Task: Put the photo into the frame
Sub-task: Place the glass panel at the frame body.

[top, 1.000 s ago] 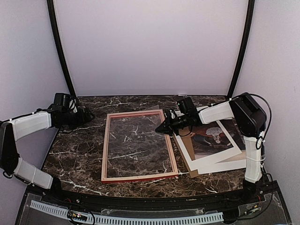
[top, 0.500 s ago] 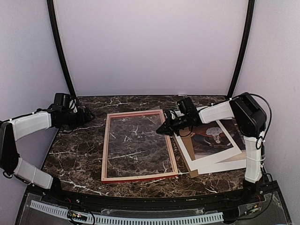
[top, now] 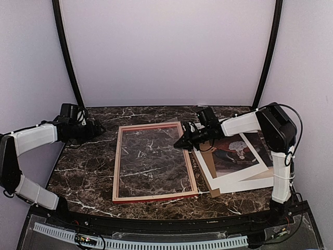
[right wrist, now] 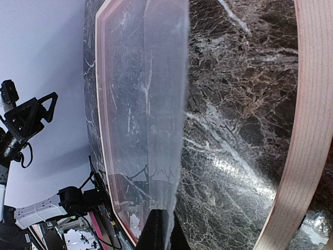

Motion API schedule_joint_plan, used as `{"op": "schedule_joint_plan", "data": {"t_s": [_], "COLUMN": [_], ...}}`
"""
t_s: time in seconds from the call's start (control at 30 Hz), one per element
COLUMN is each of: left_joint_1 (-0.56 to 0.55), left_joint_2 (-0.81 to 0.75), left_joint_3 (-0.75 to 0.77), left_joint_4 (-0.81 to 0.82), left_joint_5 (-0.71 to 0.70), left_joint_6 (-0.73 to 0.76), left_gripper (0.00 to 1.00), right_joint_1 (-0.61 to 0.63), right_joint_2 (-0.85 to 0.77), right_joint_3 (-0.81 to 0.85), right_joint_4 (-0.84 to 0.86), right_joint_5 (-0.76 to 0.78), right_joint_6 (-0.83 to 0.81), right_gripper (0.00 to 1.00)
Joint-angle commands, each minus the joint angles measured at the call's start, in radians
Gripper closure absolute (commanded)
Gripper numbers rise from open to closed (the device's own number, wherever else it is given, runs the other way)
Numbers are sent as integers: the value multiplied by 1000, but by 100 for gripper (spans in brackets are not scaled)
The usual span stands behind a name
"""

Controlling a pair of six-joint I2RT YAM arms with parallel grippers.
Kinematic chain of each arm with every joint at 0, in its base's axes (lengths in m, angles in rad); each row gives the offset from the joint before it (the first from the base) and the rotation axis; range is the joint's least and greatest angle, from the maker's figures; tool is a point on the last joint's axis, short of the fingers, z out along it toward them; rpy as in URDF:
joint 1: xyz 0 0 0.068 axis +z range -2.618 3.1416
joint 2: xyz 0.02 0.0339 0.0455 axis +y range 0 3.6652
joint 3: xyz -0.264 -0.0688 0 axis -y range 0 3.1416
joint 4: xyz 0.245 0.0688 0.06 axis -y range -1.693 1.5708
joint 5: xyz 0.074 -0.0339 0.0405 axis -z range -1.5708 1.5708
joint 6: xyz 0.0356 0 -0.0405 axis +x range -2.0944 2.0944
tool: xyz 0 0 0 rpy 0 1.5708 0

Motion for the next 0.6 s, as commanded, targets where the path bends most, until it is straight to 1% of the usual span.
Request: {"op": "schedule_joint_plan", "data": {"t_s": [0.0, 0.43, 0.57], "left_joint_1": [-5, -10, -10], "left_joint_2": [-3, 0, 0], "left_joint_3": [-13, -10, -10], "left_joint_4": [8, 6, 4], "left_joint_5": [11, 13, 12], "left_joint_6": [10, 14, 15], "left_gripper": [7, 6, 6], "right_joint_1": [5, 7, 16], "right_joint_2": [-38, -28, -17], "right_joint_3": [18, 27, 40], "right_joint_4": [-1, -1, -29], "right_joint_5": [16, 3, -7], "right_joint_6": [-20, -33, -39], "right_gripper": [100, 100, 100]}}
